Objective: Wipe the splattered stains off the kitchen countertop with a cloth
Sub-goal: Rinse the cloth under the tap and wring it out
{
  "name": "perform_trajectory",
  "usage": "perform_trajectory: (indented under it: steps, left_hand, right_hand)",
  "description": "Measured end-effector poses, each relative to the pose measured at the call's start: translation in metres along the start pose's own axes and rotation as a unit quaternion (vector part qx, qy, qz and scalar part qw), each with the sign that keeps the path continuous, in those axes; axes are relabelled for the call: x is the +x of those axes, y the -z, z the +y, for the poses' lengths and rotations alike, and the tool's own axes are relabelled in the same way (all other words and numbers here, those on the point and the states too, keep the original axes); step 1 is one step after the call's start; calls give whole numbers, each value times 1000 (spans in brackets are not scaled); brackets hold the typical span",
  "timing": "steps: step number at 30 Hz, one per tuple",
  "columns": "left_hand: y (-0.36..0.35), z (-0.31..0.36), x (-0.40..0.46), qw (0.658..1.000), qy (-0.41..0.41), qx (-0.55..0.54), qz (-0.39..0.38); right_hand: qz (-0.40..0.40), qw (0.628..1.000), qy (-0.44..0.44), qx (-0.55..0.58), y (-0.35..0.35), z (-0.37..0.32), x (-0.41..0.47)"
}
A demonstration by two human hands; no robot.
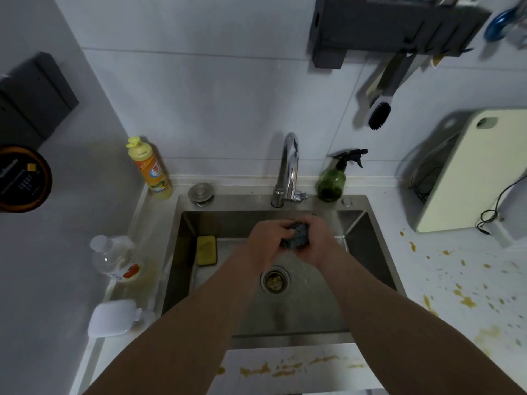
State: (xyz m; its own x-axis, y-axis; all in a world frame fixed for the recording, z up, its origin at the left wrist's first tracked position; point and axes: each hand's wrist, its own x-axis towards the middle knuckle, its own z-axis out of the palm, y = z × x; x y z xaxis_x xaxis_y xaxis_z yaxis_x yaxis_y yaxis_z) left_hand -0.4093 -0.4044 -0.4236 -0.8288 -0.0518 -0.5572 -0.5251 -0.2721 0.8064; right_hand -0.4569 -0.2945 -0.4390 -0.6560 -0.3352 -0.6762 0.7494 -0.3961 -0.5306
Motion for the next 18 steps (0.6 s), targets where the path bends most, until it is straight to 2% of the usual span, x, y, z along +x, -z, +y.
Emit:
perform_trajectory:
  steps: [2,5,7,10,11,14,18]
  left_hand:
    - [0,-3,0,999,-23,25,11]
    - [5,-6,4,996,-45,48,68]
    - [7,-10,10,992,-35,35,118]
    - [3,-11,20,973,8,89,215]
    - [2,-12,22,970,32,87,226]
    - [-2,-12,19,978,49,79,190]
    - [-15,-5,12,950,-12,243,198]
  right_hand:
    - [12,1000,9,1,-3,-1,-1]
    - [-17,999,-11,29,-6,6,-4]
    - [-32,999,-8,11,-8,12,-4]
    - [-5,1000,16,-17,-14,18,-5]
    - [4,1000,27,-13,-15,18,-4]
    - [29,997,62,-45,-14,14,-4]
    - [67,988,97,-98,-15,9,2]
